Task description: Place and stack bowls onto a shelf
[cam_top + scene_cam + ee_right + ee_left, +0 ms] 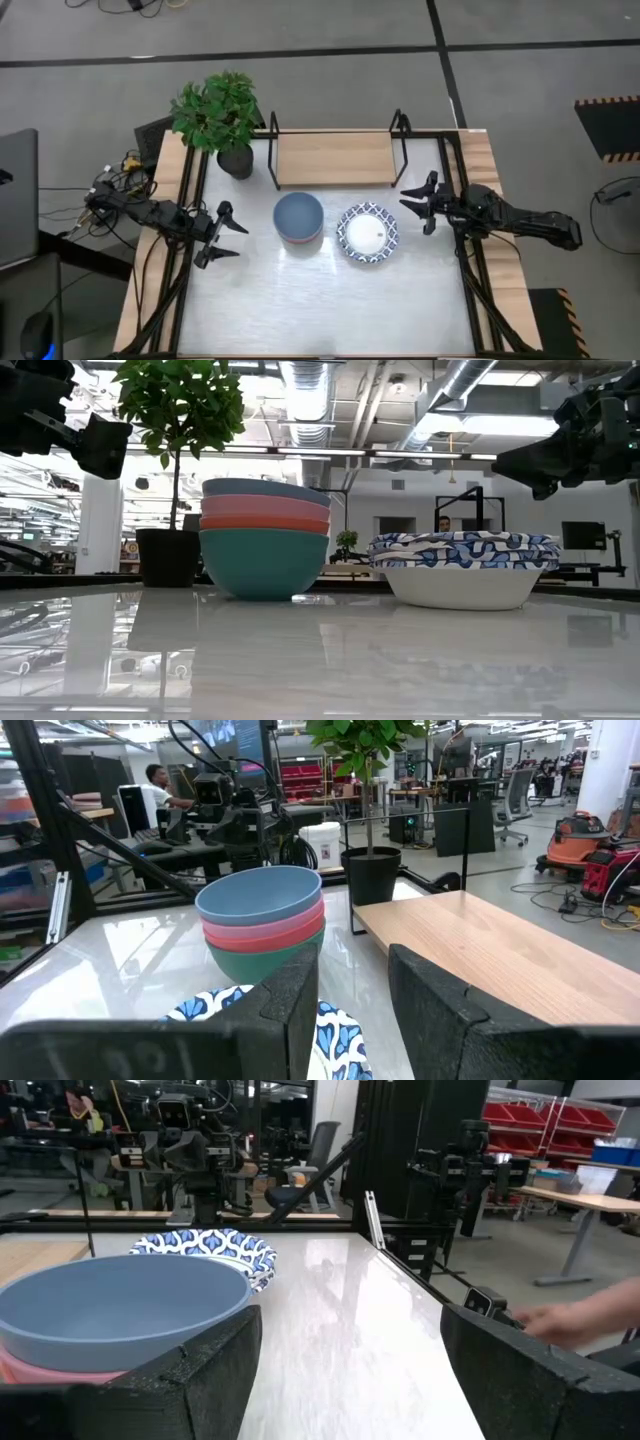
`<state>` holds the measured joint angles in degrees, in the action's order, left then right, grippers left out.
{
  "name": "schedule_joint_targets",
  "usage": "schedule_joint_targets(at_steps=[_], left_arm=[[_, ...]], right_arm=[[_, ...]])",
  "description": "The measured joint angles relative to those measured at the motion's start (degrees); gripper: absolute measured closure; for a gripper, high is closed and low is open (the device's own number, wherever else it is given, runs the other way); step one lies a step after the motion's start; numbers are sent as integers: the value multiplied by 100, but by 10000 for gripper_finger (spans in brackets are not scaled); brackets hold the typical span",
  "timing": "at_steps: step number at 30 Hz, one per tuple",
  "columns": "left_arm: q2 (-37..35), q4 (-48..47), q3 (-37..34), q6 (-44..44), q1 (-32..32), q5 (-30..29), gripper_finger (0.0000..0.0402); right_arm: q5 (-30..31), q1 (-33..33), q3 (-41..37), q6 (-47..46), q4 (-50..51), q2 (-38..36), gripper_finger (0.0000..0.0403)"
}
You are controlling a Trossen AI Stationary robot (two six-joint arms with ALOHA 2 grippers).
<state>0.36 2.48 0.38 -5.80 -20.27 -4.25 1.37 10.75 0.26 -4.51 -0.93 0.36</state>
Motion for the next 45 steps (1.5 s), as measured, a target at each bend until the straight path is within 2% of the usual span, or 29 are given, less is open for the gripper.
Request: schedule_joint_targets(at_steps=[17,19,23,26,29,34,36,39,45], left_arm=[[0,2,-1,99,-1,-17,109],[1,22,-1,317,-2,-141,109],[2,137,-2,461,-1,-876,109],[2,155,1,460,-2,-1047,109],[2,157,-2,-20,-2,-1015,109],[2,156,-1,-1705,-2,-956,109],[2,189,-1,-1841,1,-1341,109],[0,301,-2,-1907,12,-2037,109],[0,306,-2,-2114,9,-2642,109]], right_arm=[[0,1,-1,-2,2,0,253],[0,1,-1,0,0,0,253],[12,17,-1,0,-15,0,253],[22,68,-1,-43,-89,-2,253],[18,54,0,-580,-109,-2,253],[22,54,-1,-2190,-281,-2,253],[22,54,1,-2754,-243,0,253],[117,63,0,-3111,-286,0,253],[354,65,-1,-3282,-313,0,253]])
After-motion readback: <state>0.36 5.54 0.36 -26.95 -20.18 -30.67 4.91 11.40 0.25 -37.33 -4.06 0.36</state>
